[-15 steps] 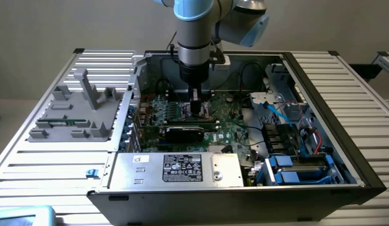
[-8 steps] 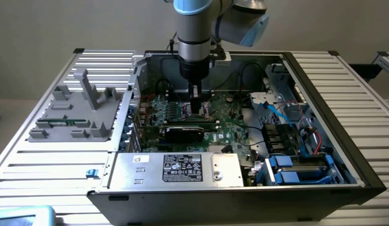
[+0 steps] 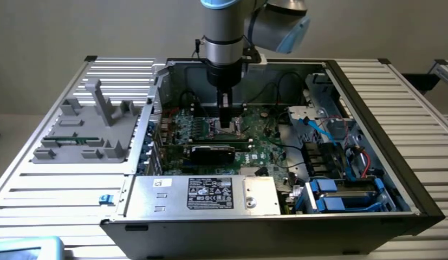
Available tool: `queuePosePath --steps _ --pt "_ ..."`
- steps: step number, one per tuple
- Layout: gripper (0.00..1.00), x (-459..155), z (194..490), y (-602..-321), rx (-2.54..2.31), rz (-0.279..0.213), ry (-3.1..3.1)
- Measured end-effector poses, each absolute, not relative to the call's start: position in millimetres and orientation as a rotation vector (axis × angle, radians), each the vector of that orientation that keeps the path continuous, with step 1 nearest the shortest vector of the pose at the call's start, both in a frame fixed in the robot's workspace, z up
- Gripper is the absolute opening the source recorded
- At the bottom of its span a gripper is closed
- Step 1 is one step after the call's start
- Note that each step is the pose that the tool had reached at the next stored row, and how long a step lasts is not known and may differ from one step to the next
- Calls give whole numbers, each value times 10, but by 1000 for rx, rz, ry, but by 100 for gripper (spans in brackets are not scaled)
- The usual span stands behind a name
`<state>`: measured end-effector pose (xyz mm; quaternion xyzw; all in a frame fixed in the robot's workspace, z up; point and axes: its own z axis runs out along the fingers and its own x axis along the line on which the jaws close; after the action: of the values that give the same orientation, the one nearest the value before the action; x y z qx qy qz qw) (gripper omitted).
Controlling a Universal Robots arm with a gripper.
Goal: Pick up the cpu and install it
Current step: 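Place the cpu into insertion slot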
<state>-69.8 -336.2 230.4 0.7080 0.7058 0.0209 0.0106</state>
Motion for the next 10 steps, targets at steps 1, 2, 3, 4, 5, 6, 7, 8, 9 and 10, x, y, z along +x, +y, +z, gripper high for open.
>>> queuePosePath --steps 1,2,3,4,5,6,7,8,9,10 --pt "63 -698 2340 -3364 2210 66 2203" --pt "63 -698 2375 -3367 2210 66 2203" --pt "63 -698 2405 -3370 2210 66 2203" --pt "63 -698 2433 -3373 2210 67 2203" --pt "63 -698 2459 -3375 2210 67 2203" --pt "63 -698 2485 -3377 2210 67 2203" --pt "63 -698 2514 -3379 2210 67 2203" --pt "63 -698 2547 -3383 2210 67 2203" --pt "63 -698 2577 -3389 2210 67 2204" --pt "63 -698 2601 -3397 2210 67 2203"
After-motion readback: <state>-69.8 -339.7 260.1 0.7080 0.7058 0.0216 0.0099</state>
